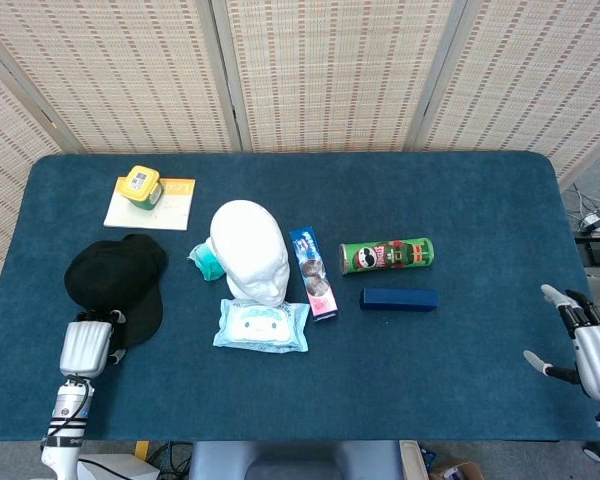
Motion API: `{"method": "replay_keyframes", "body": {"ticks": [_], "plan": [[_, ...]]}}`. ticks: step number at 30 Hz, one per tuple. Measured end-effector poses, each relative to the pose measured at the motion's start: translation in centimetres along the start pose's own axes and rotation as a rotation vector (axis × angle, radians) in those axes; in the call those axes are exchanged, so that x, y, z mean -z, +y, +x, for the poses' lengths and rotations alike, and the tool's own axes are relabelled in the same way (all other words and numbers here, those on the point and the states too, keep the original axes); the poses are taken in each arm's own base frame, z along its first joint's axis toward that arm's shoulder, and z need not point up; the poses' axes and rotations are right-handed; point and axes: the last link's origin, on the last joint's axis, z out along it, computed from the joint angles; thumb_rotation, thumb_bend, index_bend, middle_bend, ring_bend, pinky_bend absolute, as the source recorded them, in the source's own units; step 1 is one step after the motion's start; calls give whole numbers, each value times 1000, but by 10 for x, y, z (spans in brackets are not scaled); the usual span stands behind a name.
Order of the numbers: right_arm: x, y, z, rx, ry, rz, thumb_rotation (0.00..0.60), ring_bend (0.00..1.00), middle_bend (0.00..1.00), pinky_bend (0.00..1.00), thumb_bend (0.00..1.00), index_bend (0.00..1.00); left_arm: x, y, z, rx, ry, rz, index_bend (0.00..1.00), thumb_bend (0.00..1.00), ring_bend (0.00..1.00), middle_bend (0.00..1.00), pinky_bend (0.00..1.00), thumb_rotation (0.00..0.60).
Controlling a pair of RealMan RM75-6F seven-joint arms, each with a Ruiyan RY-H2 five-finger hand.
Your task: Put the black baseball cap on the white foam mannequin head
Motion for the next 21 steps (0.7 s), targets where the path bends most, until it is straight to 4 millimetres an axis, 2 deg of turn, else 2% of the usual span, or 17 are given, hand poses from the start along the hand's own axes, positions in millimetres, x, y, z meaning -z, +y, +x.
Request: {"method": "replay_keyframes", "body": {"ticks": [11,13,18,21], "plan": [[0,0,0,-1,1,1,600,155,269,449,0,150,-2,-5,5,41,83,45,426,27,348,544,383,600],[0,0,0,-1,1,1,600,155,269,449,0,150,-3,-6,7,54,107,47,419,27,327,515,383,600],[1,-1,0,-1,2,3,600,155,269,449,0,150,-4,-10,12,83,140,48,427,27,248,366,383,600],[0,0,0,-2,3,1,600,155,269,449,0,150,-5,-11,14,98,150,39,442,28,239,345,383,600]]}}
